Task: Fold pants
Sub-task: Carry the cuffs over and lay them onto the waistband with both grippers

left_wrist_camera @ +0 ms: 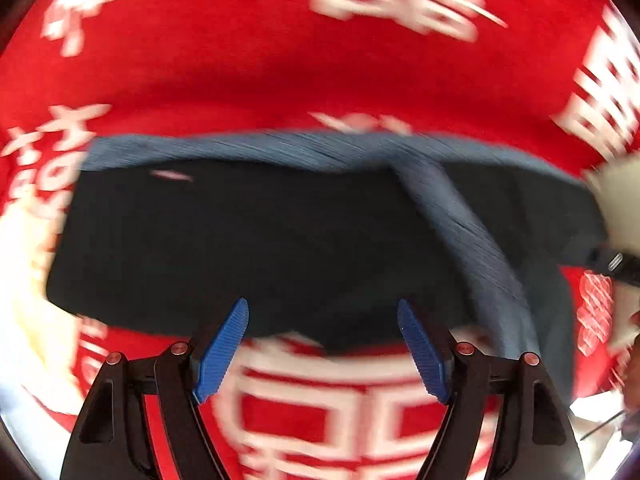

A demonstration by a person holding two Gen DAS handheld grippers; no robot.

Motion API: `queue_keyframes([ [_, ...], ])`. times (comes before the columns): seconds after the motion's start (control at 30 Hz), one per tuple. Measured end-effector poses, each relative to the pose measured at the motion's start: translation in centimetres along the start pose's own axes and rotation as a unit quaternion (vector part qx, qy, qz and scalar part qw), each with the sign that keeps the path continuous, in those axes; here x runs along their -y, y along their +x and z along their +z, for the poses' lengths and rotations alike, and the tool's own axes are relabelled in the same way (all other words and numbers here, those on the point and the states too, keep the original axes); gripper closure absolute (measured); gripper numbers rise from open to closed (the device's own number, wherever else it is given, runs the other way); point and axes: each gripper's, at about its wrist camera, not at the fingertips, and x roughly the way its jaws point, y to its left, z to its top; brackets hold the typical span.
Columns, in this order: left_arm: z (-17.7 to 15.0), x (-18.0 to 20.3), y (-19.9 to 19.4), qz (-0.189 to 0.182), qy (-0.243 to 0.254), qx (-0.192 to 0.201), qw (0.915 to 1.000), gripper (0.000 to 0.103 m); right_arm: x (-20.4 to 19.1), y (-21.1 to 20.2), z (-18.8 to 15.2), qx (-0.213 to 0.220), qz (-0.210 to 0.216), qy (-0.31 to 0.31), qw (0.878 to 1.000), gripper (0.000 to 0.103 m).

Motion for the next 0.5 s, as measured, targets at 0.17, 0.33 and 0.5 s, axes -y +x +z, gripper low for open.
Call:
queue_keyframes([
  [0.17, -2.9, 7.6, 0.9, -0.062, 0.056, -0.043, 0.9956, 0.025, 5.5, -3.8, -8.5, -0.007, -0.045, 0.046, 0.998, 0.023],
  [0.33, -4.9, 11.4, 2.4, -0.093, 0.095, -0.069, 0.9887, 0.025, 10.2, -6.3, -18.2, -0.006, -0.061, 0.144, 0.988, 0.023],
  [0.5, -5.7, 12.3, 4.8, -0.097, 0.107, -0.086, 0.9857, 0.025, 13.3, -6.1, -26.5, 0.004, -0.067, 0.236, 0.969, 0.023],
])
